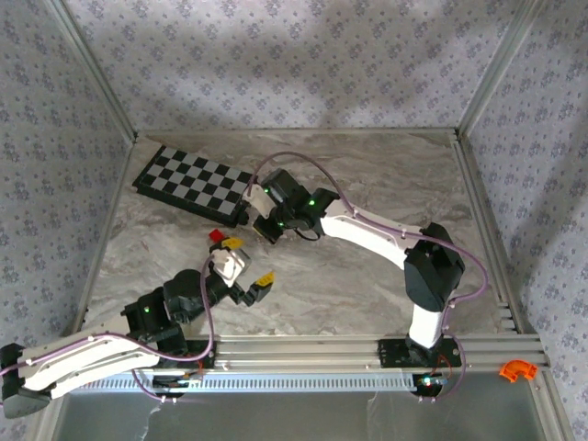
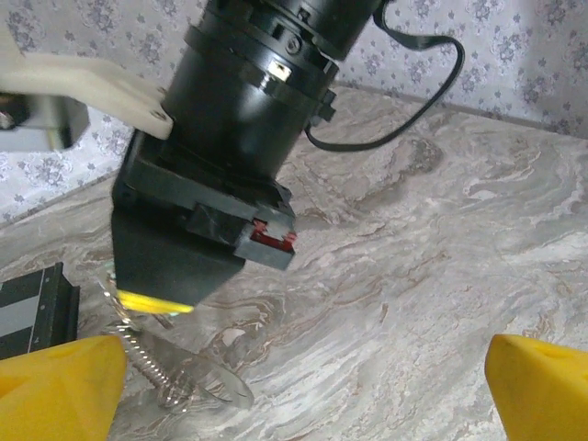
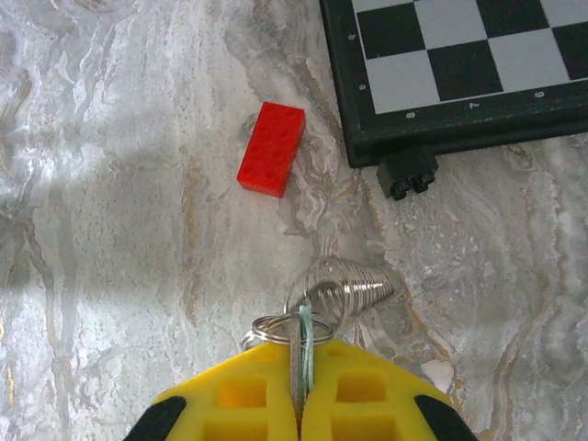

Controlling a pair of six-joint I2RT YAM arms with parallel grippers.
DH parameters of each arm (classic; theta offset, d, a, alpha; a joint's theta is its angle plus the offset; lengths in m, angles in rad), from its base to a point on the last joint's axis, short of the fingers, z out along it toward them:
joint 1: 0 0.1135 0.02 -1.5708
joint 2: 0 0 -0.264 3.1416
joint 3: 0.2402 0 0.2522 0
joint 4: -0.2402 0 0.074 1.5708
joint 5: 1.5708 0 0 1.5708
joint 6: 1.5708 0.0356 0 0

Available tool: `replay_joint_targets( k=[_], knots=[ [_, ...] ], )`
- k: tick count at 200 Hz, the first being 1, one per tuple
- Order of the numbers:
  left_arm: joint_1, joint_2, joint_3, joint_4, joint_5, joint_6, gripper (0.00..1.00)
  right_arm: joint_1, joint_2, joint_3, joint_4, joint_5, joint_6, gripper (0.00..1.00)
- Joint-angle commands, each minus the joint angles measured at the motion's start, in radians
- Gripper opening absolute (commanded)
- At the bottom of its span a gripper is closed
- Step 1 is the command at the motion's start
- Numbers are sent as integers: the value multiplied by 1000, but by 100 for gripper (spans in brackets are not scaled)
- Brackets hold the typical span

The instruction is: Put the keys on the keyring

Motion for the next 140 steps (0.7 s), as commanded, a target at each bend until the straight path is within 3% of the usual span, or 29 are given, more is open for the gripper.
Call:
replay_joint_targets(
  k=[1,140],
  knots=[
    [5,-16,-14,29,-23,2,99,1,-40,-24,7,-32,20,0],
    [13,-26,-13,35,-16,8,99,5,-149,-227,34,-117,83,0]
  ],
)
